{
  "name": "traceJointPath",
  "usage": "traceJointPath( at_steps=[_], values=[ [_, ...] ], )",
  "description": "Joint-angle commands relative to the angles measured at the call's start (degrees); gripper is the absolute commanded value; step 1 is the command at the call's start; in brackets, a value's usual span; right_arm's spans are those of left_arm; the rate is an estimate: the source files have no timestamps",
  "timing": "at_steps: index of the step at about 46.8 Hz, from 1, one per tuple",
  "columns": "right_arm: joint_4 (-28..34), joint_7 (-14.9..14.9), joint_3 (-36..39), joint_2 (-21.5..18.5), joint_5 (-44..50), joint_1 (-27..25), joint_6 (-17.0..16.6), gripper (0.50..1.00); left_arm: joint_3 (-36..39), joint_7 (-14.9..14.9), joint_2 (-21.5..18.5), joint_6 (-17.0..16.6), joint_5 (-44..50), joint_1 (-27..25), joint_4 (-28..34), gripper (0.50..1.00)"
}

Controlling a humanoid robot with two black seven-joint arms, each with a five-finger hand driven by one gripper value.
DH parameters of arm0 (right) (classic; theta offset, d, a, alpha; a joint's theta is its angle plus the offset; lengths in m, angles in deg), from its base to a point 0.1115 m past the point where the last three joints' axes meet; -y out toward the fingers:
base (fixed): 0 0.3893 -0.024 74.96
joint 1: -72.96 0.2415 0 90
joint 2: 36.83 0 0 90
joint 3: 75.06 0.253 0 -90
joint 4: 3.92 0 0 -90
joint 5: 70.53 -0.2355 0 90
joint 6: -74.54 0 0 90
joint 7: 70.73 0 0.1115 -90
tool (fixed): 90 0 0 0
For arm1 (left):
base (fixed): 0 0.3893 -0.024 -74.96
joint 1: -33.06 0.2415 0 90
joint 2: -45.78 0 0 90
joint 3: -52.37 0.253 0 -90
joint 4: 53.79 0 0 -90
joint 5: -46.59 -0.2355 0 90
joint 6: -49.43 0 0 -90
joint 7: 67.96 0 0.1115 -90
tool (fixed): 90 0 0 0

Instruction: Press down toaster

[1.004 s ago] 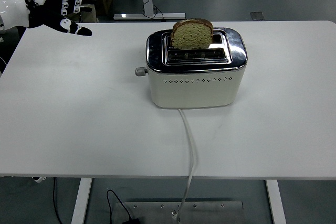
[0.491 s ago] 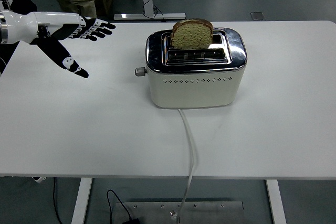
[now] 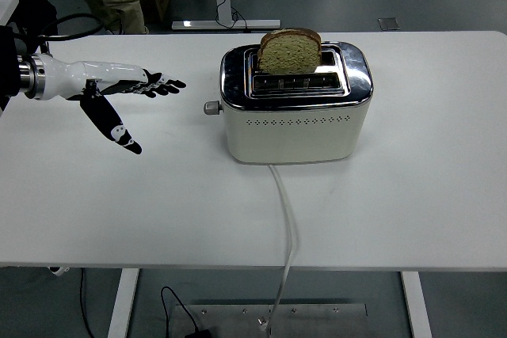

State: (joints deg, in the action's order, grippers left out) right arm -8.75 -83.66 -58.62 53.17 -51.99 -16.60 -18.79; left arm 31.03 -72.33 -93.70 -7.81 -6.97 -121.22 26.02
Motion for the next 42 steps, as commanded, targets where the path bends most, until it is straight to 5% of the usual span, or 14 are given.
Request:
traceJointPath(
  at_steps=[1, 42],
  values=[
    [0.00, 0.01, 0.00, 0.00, 0.00, 0.01, -0.01, 0.998, -0.01, 0.07, 1.31, -1.55, -0.14, 0.99, -0.97, 1.000],
    [0.00, 0.01, 0.00, 0.00, 0.00, 0.01, -0.01, 0.998, -0.01, 0.07, 8.25, -4.19, -1.98, 3.81, -7.48, 1.000]
  ],
)
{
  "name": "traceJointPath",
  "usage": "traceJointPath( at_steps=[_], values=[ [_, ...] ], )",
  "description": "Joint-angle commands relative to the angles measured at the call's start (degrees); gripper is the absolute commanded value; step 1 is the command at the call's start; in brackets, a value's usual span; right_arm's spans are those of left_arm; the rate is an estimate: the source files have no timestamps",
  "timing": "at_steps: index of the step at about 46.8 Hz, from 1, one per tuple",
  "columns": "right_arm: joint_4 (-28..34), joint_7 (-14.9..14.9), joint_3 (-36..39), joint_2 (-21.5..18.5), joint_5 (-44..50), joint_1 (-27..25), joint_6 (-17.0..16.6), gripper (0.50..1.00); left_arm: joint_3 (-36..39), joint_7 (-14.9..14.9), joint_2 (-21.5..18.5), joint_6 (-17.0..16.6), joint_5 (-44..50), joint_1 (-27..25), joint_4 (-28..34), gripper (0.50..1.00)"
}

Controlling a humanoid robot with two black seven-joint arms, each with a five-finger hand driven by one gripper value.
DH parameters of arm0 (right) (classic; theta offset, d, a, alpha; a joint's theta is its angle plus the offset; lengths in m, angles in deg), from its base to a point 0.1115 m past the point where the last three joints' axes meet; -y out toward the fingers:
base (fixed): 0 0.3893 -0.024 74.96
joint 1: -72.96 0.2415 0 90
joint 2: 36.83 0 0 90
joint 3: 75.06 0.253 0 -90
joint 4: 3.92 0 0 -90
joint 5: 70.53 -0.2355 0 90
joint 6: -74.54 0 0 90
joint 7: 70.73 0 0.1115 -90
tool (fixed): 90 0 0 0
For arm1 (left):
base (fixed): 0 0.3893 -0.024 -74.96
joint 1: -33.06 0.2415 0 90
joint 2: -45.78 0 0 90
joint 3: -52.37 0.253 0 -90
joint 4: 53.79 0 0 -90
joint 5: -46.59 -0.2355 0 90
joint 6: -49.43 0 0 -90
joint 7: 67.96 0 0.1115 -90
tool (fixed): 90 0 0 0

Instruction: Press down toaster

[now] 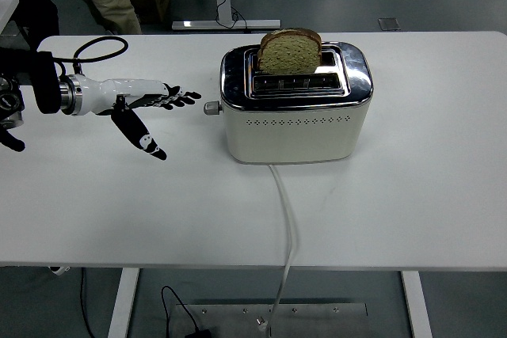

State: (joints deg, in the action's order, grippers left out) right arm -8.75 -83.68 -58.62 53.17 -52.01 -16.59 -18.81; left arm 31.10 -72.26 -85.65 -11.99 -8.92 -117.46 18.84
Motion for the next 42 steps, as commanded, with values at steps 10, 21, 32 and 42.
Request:
traceJointPath(
  at_steps=[10, 21, 32, 42],
  values=[
    [0.00, 0.03, 0.00, 0.00, 0.02, 0.00, 0.01, 0.998, -0.09, -0.01, 0.91, -0.02, -0.04, 0.04, -0.30, 1.000],
    [0.00, 0.03, 0.00, 0.00, 0.02, 0.00, 0.01, 0.998, 0.00, -0.01, 0.91, -0.02, -0.13, 0.13, -0.21, 1.000],
    [0.00, 0.03, 0.00, 0.00, 0.02, 0.00, 0.01, 0.998, -0.09, -0.01, 0.91, 0.07, -0.13, 0.22, -0.21, 1.000],
    [0.00, 0.03, 0.00, 0.00, -0.07, 0.00, 0.01, 0.998, -0.09, -0.01, 1.00, -0.02, -0.04, 0.22, -0.21, 1.000]
  ],
)
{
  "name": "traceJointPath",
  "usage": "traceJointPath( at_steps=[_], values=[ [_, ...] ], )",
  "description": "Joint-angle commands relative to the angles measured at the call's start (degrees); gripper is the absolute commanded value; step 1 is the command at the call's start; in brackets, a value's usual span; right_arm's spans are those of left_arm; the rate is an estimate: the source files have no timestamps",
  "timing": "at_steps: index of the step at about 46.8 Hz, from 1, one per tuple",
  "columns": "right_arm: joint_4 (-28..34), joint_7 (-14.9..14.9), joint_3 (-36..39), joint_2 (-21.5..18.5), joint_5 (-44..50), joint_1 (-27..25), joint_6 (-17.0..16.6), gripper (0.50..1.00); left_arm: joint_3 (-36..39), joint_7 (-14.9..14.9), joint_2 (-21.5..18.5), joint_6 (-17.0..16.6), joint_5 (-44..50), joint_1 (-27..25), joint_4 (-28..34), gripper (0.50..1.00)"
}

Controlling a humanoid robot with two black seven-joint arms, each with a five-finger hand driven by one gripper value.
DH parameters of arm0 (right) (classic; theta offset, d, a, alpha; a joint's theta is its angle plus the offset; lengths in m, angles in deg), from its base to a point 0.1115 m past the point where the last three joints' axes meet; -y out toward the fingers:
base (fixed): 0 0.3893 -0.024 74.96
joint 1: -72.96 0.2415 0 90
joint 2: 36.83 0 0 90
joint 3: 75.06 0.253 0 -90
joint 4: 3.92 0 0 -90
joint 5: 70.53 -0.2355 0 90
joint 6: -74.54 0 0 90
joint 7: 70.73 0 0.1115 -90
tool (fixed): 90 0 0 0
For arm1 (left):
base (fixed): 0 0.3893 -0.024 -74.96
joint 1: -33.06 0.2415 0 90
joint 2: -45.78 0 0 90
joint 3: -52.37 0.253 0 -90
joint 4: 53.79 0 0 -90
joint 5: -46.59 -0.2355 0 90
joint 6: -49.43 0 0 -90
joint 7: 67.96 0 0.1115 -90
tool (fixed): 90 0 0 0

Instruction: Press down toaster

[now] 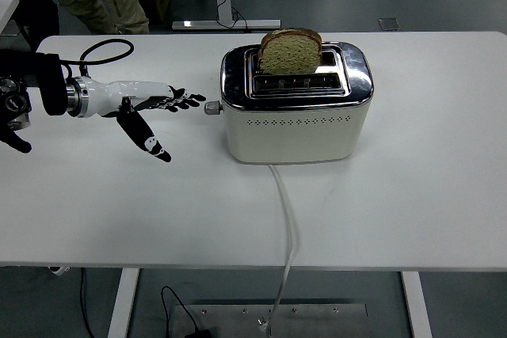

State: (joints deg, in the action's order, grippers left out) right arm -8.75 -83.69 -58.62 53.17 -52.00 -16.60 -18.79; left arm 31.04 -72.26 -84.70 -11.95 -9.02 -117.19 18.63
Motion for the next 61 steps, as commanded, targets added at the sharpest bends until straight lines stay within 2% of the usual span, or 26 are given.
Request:
traceJointPath(
  at_steps=[1, 39, 61],
  values=[
    [0.00, 0.03, 0.00, 0.00, 0.01, 0.00, -0.01, 0.998, -0.03, 0.00, 0.13, -0.06, 0.06, -0.04, -0.01, 1.000],
    [0.00, 0.03, 0.00, 0.00, 0.01, 0.00, -0.01, 0.998, 0.06, 0.00, 0.93, -0.06, 0.06, 0.40, -0.09, 1.000],
    [0.00, -0.05, 0.00, 0.00, 0.01, 0.00, -0.01, 0.998, 0.06, 0.00, 2.77, -0.06, -0.03, 1.54, -1.24, 1.000]
  ],
)
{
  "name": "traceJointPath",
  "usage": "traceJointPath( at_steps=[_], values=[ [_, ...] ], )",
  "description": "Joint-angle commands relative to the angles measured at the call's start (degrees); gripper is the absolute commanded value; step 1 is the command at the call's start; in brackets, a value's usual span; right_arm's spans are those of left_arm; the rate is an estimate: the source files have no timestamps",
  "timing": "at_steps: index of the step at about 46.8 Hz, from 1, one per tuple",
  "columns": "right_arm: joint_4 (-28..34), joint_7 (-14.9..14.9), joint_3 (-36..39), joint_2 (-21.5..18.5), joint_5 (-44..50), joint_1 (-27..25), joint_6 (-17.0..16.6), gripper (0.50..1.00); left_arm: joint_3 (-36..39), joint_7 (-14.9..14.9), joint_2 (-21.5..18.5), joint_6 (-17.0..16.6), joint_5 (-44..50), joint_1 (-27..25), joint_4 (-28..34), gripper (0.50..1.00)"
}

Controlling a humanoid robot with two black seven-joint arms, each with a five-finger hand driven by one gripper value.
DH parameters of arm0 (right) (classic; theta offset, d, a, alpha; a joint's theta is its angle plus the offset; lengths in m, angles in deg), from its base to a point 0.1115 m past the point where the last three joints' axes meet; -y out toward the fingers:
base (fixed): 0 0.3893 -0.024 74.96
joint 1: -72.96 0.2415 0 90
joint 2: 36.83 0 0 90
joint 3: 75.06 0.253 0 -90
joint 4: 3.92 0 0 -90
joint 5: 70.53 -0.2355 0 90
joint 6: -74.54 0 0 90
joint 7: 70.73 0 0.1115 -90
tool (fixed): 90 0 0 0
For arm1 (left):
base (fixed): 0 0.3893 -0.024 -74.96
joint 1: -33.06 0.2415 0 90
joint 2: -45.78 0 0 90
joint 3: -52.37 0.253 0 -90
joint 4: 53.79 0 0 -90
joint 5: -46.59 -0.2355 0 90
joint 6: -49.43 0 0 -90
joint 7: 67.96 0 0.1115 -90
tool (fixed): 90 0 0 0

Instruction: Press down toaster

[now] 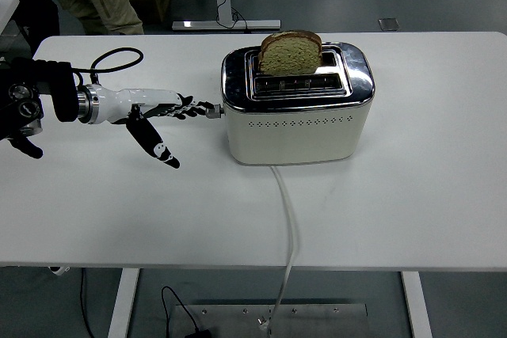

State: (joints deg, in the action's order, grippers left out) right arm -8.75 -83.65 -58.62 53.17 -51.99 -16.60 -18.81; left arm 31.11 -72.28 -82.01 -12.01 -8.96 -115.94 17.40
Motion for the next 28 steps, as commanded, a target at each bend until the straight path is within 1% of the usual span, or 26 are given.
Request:
traceJointPath(
  at_steps=[1, 11, 28],
  values=[
    [0.00, -0.09, 0.00, 0.00, 0.00, 0.00, 0.01, 0.998, -0.01, 0.02, 0.08, 0.01, -0.09, 0.46, 0.00, 1.000],
    [0.00, 0.00, 0.00, 0.00, 0.00, 0.00, 0.01, 0.998, -0.01, 0.02, 0.26, 0.01, -0.09, 1.25, -0.88, 1.000],
    [0.00, -0.09, 0.00, 0.00, 0.00, 0.00, 0.01, 0.998, 0.08, 0.02, 2.63, 0.01, -0.09, 2.04, -3.51, 1.000]
  ],
)
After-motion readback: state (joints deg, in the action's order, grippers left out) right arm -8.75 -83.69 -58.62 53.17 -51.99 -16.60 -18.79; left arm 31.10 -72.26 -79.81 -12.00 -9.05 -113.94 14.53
